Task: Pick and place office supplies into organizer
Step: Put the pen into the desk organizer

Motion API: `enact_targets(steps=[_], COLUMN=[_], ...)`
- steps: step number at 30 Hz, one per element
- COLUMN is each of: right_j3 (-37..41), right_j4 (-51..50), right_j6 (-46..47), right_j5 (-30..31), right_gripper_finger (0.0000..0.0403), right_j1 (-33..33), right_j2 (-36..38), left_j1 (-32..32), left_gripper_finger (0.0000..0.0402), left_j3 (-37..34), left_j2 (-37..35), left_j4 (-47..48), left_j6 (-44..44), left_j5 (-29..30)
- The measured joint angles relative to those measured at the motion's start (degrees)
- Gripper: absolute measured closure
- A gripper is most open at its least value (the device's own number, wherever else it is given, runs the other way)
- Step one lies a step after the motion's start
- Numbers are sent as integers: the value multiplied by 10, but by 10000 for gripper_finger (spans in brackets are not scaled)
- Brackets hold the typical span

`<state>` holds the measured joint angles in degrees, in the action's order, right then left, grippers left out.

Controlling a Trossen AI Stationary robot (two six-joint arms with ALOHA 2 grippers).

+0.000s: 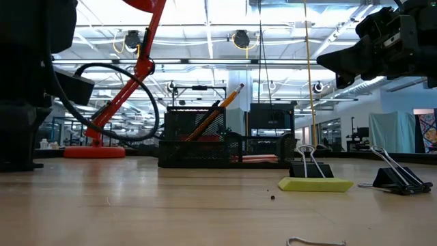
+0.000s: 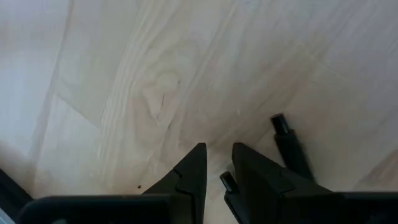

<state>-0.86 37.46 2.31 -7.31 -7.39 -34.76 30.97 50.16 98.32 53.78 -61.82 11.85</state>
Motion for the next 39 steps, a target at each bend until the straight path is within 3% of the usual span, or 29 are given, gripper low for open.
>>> enact_targets(steps=[8,12,19,23,31,39], right_j3=[0,0,0,0,0,0], right_j4=[0,0,0,0,0,0], right_j6=[0,0,0,0,0,0], right_j5=[0,0,0,0,0,0], right_gripper_finger=[399,399,399,399,399,399], right_j1=[0,0,0,0,0,0], right_j2=[0,0,0,0,0,0], left_j1=[28,45,57,55,56,62], left_gripper_finger=[309,309,309,309,309,309], left_j3=[32,48,61,76,144,156], left_j2=[3,4,4,4,3,3], left_j4=[-29,-86,-118,-70,51,-57], left_j6=[1,31,70,147,287,315], left_j5=[-36,-60,-27,-15,-121,-165])
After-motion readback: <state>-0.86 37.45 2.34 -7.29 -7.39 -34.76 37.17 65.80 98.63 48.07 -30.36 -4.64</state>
